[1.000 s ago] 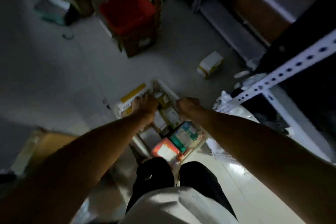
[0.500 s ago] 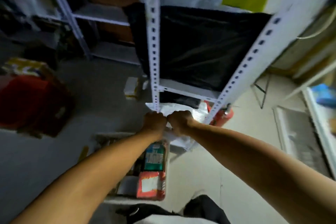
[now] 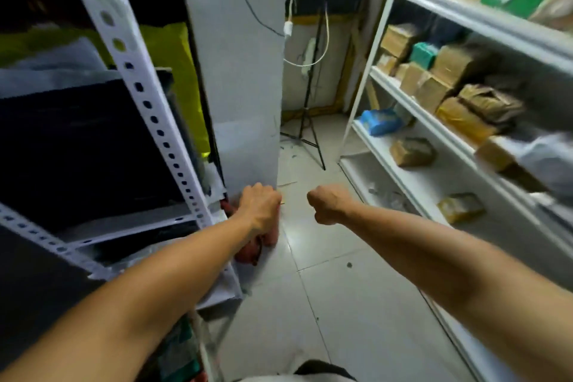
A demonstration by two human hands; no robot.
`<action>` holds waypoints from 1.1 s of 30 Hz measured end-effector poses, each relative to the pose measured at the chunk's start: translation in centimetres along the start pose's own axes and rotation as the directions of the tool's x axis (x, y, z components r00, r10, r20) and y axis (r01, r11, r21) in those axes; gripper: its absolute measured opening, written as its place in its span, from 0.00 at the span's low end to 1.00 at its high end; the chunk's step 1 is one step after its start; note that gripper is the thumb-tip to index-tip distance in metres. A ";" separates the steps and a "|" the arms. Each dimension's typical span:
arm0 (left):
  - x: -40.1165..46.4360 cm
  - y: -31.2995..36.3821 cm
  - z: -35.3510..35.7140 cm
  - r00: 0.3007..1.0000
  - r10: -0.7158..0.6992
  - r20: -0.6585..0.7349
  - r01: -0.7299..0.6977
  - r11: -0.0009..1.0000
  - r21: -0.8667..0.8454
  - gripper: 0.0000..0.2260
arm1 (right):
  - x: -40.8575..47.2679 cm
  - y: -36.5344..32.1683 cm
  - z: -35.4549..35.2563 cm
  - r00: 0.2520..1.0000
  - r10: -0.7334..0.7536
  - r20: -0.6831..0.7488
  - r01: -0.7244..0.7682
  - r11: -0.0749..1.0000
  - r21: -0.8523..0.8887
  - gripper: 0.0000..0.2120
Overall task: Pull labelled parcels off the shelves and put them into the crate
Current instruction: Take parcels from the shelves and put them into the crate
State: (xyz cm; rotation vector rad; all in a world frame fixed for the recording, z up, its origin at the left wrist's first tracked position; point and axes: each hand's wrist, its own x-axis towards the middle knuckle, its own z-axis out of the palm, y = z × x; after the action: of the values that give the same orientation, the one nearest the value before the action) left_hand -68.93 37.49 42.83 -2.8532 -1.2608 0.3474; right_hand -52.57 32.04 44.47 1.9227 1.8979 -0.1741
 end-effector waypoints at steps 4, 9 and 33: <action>5.4 3.9 -3.0 0.999 0.038 -0.021 -0.037 0.998 0.042 0.11 | -1.0 7.1 0.9 0.990 0.140 0.004 -0.140 0.990 0.023 0.07; 10.4 7.0 -4.2 0.992 0.116 -0.047 -0.114 0.992 0.045 0.13 | -1.4 13.0 2.4 0.964 0.266 0.029 -0.267 0.961 0.077 0.09; 40.7 2.4 -5.7 0.963 0.269 0.005 -0.269 0.963 0.012 0.05 | 21.9 27.1 0.8 0.904 0.410 0.118 -0.426 0.883 0.198 0.04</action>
State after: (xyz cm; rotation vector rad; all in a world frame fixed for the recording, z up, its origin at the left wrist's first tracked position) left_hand -39.44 66.06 40.02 -3.0167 -0.8648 0.3601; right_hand -24.71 52.81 41.17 2.3900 1.4182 -0.3265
